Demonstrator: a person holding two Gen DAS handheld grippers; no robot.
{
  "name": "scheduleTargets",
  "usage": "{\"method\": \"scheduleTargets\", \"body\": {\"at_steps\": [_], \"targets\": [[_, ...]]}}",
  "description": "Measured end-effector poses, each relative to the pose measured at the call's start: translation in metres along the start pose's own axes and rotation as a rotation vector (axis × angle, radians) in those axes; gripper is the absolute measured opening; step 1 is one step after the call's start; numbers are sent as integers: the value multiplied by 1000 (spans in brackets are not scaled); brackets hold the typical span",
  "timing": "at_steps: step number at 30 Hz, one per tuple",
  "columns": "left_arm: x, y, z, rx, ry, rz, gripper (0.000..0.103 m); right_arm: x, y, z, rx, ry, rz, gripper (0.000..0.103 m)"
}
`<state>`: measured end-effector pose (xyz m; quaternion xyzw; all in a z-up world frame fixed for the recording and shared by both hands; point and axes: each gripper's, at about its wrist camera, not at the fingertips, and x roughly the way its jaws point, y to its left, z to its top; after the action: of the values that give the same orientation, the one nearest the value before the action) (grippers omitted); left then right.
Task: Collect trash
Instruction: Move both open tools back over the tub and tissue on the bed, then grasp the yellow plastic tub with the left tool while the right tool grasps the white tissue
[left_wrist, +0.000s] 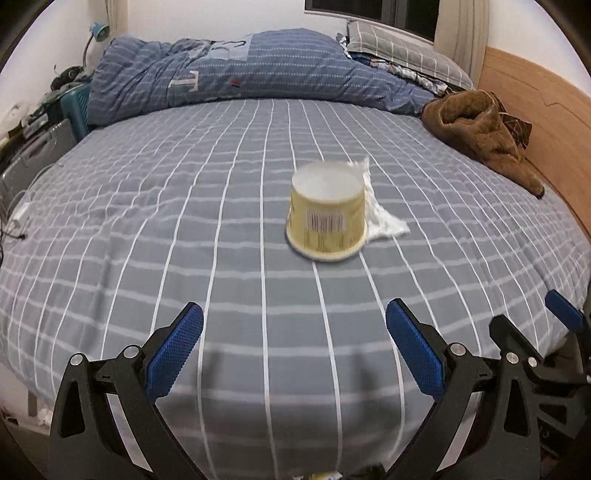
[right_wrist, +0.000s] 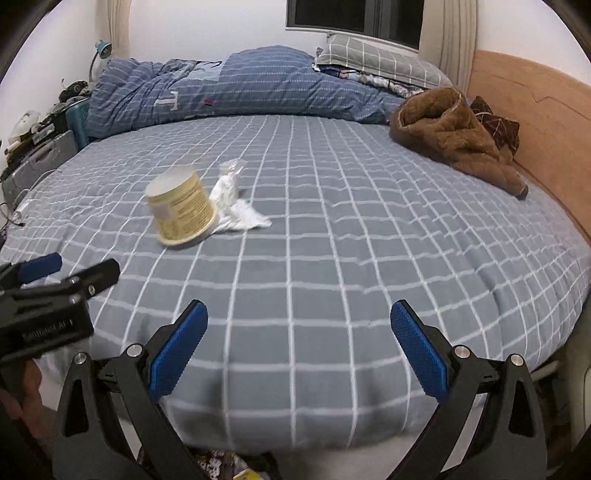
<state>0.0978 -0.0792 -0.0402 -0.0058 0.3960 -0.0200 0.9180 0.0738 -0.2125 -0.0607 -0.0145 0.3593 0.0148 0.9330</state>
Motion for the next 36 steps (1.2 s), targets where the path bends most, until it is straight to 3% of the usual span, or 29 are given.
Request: {"method": "scheduleTargets", "body": {"at_steps": [19, 21, 24, 25, 32, 36], "targets": [[92, -23, 59, 18, 14, 0, 96, 70, -34, 52, 63, 36, 4, 93], [98, -25, 60, 15, 16, -5, 92, 74, -33, 55, 72, 39, 7, 93], [108, -28, 61, 34, 41, -30, 80, 82, -30, 59, 72, 44, 6, 93], [110, -28, 61, 36, 45, -36, 75, 84, -29, 61, 74, 46, 6, 93], [105, -7, 69, 11, 42, -38, 74, 99, -15, 72, 51, 64, -28, 93], [94, 18, 72, -5, 33, -10, 74, 110, 2, 83, 44, 80, 1, 91]]}}
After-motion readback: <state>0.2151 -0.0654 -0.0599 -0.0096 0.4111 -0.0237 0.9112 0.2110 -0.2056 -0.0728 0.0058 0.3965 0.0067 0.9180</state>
